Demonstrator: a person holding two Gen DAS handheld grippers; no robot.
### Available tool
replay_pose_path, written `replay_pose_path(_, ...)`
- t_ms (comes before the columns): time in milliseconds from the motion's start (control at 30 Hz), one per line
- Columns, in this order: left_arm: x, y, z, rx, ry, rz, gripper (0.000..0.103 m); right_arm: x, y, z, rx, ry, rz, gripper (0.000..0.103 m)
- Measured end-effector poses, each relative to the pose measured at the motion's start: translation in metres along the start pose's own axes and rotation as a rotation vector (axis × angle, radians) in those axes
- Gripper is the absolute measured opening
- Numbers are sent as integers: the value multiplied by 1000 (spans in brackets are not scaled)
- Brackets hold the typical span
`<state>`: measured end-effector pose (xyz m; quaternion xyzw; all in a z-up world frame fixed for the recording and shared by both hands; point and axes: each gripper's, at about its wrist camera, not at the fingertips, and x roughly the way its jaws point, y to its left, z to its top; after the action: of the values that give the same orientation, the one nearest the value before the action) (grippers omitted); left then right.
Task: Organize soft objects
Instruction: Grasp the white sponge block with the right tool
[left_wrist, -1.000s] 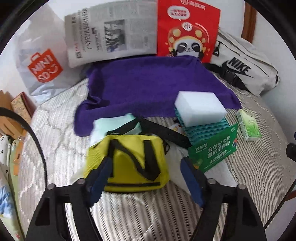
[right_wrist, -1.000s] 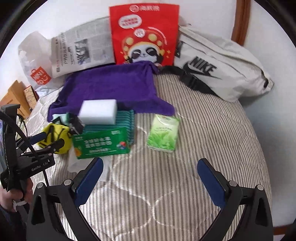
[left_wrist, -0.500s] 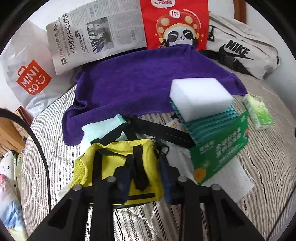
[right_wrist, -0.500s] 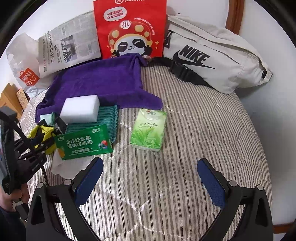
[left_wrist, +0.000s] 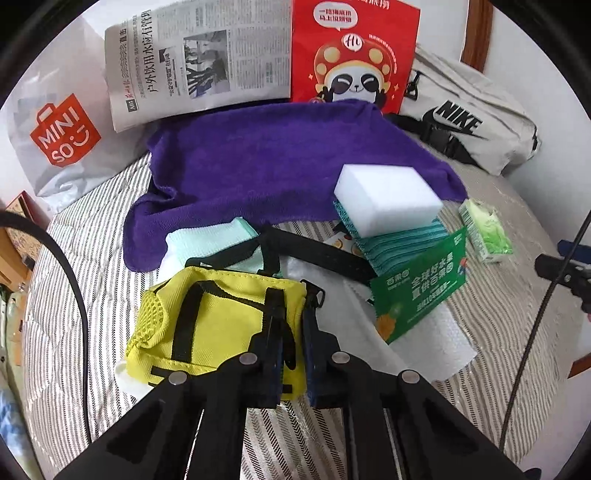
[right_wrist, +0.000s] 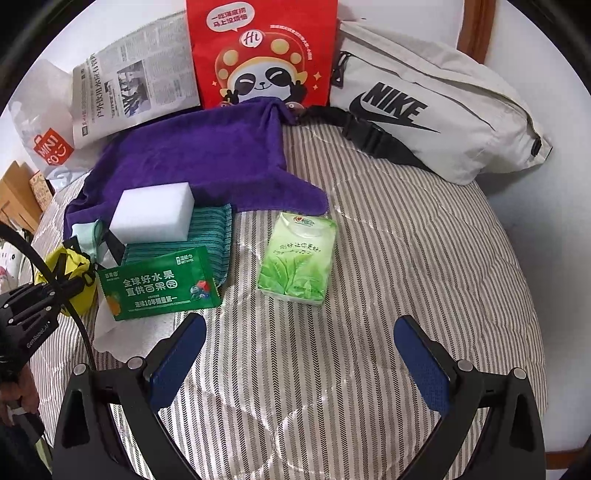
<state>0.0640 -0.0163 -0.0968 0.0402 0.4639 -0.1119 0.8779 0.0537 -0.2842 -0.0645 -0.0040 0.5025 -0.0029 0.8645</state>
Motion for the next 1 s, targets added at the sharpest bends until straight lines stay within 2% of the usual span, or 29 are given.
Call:
replay_pose_path(333,-18,2,6,2,-27,7,9,11,-1,10,10,-9,17,100)
replay_pose_path(500,-17,5,5,-2,-22,17,9,15,22,29,-22,-29,105,100)
replay_pose_path(633,-21,17,3,-26,-24,23,9,17,50,42,-35,-42,219,100)
replay_pose_path(700,-22,23,1,-35,-22,30,9,23,66,48,-45,-35,250,100)
replay_pose_path(833,-25,36,-1,-57,-26,35,9,37,93,59,-72,-33,242,100)
replay_pose_path(1000,-26,48,-4,-77,-29,32,9,51,107,66,-60,-5,234,100)
